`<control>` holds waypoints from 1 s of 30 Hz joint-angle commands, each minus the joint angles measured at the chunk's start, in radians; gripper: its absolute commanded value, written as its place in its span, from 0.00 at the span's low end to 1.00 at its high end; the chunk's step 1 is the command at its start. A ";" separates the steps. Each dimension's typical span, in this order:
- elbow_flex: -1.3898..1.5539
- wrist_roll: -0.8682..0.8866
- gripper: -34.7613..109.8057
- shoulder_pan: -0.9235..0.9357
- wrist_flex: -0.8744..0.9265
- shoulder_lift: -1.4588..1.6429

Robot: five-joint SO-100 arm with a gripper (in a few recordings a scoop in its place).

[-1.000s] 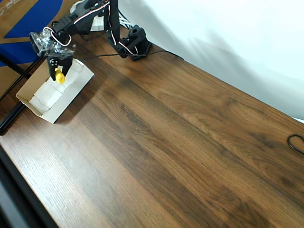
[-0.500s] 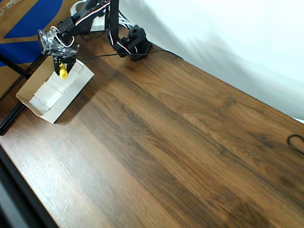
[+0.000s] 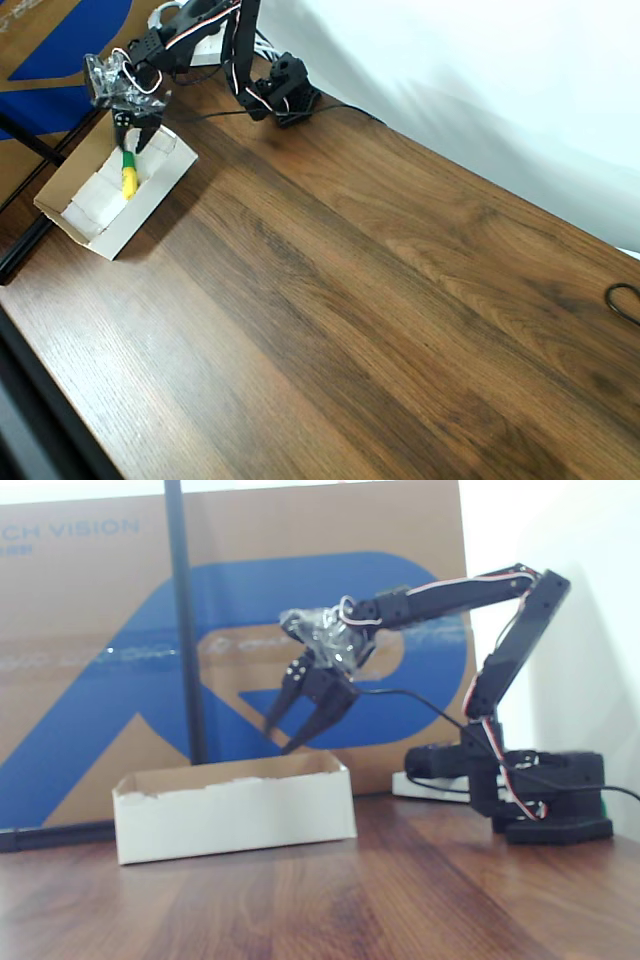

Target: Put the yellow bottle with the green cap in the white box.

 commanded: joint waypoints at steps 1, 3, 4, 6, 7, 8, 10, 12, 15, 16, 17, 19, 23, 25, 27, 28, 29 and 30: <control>0.000 0.008 0.24 -0.025 0.000 0.067; 0.008 -0.003 0.24 -0.067 0.002 0.087; 0.012 -0.008 0.24 -0.095 0.008 0.098; 0.038 -0.015 0.24 -0.160 0.014 0.146; 0.057 -0.021 0.24 -0.192 0.014 0.178; 0.081 -0.029 0.24 -0.221 0.012 0.213; 0.150 -0.063 0.24 -0.281 -0.008 0.308; 0.230 -0.095 0.24 -0.333 -0.021 0.414; 0.354 -0.149 0.24 -0.397 -0.023 0.586; 0.394 -0.170 0.24 -0.416 -0.026 0.641; 0.433 -0.190 0.24 -0.433 -0.029 0.695; 0.497 -0.212 0.24 -0.457 -0.018 0.792; 0.594 -0.247 0.24 -0.492 0.029 0.954; 0.634 -0.256 0.24 -0.497 0.057 1.029; 0.664 -0.255 0.24 -0.503 0.104 1.097; 0.681 -0.253 0.24 -0.509 0.126 1.129; 0.701 -0.250 0.24 -0.514 0.146 1.164; 0.723 -0.249 0.24 -0.518 0.169 1.201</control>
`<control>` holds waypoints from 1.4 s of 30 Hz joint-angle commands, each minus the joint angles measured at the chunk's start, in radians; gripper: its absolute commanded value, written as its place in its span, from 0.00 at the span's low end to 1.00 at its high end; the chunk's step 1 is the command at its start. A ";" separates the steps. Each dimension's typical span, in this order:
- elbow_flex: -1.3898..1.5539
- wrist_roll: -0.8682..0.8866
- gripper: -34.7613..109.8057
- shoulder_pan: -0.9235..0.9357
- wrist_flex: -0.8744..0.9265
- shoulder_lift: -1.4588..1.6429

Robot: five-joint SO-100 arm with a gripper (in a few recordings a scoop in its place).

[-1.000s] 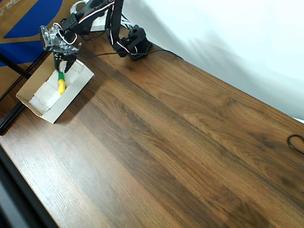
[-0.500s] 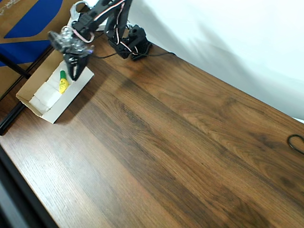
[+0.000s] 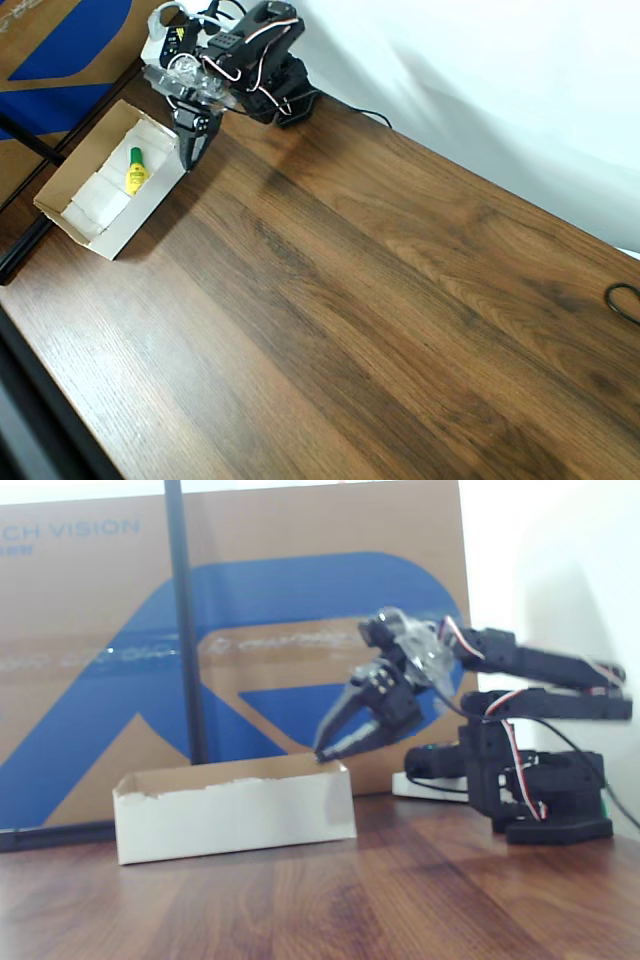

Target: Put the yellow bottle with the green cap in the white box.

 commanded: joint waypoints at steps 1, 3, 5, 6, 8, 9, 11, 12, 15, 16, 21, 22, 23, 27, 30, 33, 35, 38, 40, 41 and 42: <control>0.023 -0.006 0.24 -0.012 0.064 0.120; 0.026 0.009 0.24 -0.023 0.140 0.175; 0.026 0.021 0.24 -0.026 0.172 0.209; 0.025 0.028 0.24 -0.023 0.173 0.209; 0.017 0.035 0.24 -0.006 0.179 0.209; 0.017 0.035 0.24 0.000 0.181 0.209; 0.028 0.029 0.24 0.015 0.172 0.209; 0.040 0.025 0.24 0.017 0.169 0.209; 0.084 0.014 0.24 0.014 0.184 0.206; 0.101 0.009 0.24 0.009 0.198 0.206; 0.120 0.000 0.24 -0.012 0.350 0.207; 0.120 -0.008 0.24 -0.014 0.377 0.207; 0.120 -0.017 0.25 -0.017 0.411 0.207; 0.120 -0.083 0.26 -0.069 0.569 0.204; 0.120 -0.080 0.24 -0.092 0.621 0.202; 0.120 -0.098 0.24 -0.087 0.627 0.202; 0.117 -0.132 0.24 -0.087 0.649 0.202; 0.106 -0.166 0.24 -0.087 0.693 0.202; 0.101 -0.170 0.24 -0.089 0.719 0.202; 0.098 -0.172 0.24 -0.092 0.730 0.202; 0.094 -0.176 0.24 -0.092 0.746 0.201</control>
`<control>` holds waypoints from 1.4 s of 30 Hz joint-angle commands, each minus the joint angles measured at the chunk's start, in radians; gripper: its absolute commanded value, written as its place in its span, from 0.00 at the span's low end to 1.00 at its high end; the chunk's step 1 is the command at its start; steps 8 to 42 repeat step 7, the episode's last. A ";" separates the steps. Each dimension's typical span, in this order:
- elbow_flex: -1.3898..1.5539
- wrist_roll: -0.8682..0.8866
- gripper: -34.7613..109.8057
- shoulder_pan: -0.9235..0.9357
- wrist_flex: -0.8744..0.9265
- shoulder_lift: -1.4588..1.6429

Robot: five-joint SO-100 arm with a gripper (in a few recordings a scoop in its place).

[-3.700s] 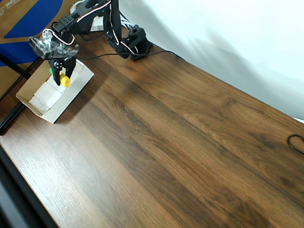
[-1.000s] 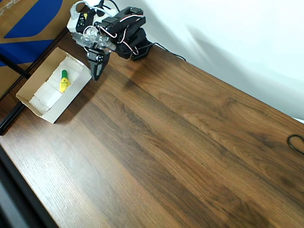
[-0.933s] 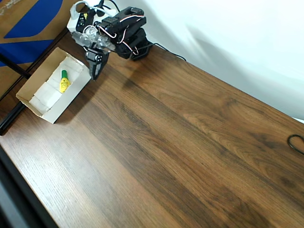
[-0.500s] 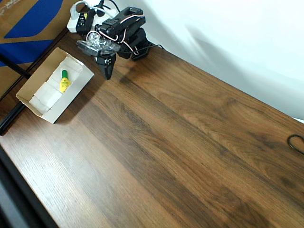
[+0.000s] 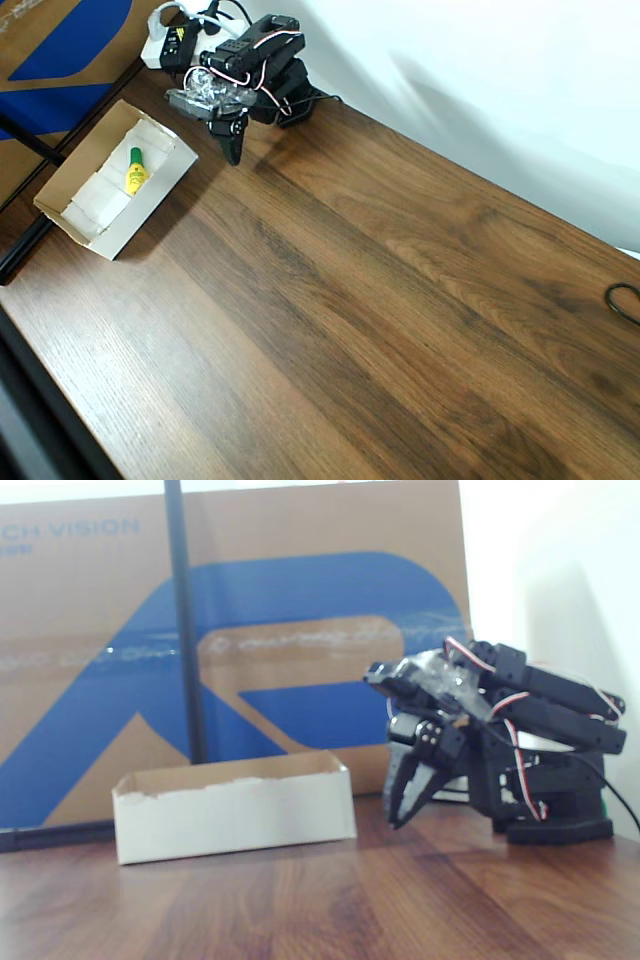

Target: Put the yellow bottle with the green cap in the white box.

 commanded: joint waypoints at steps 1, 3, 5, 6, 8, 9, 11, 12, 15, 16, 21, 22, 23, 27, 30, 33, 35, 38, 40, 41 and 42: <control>-0.009 -0.028 0.24 -0.012 0.117 0.032; -0.009 -0.032 0.24 -0.012 0.121 0.032; -0.009 -0.032 0.24 -0.012 0.121 0.032; -0.009 -0.032 0.24 -0.012 0.121 0.032; -0.009 -0.031 0.24 -0.012 0.121 0.032; -0.009 -0.031 0.24 -0.012 0.121 0.032; -0.009 -0.031 0.24 -0.012 0.121 0.032; -0.009 -0.031 0.24 -0.012 0.121 0.032; -0.009 -0.031 0.24 -0.012 0.121 0.032; -0.009 -0.031 0.24 -0.012 0.121 0.032; -0.009 -0.031 0.24 -0.012 0.121 0.032; -0.009 -0.031 0.24 -0.012 0.121 0.032; -0.009 -0.031 0.24 -0.012 0.121 0.032; -0.009 -0.031 0.24 -0.012 0.121 0.032; -0.009 -0.031 0.24 -0.012 0.121 0.032; -0.009 -0.031 0.24 -0.012 0.121 0.032; -0.009 -0.031 0.24 -0.012 0.121 0.032; -0.009 -0.031 0.24 -0.012 0.121 0.032; -0.009 -0.031 0.24 -0.012 0.121 0.032; -0.009 -0.031 0.24 -0.012 0.121 0.032; -0.009 -0.031 0.24 -0.012 0.121 0.032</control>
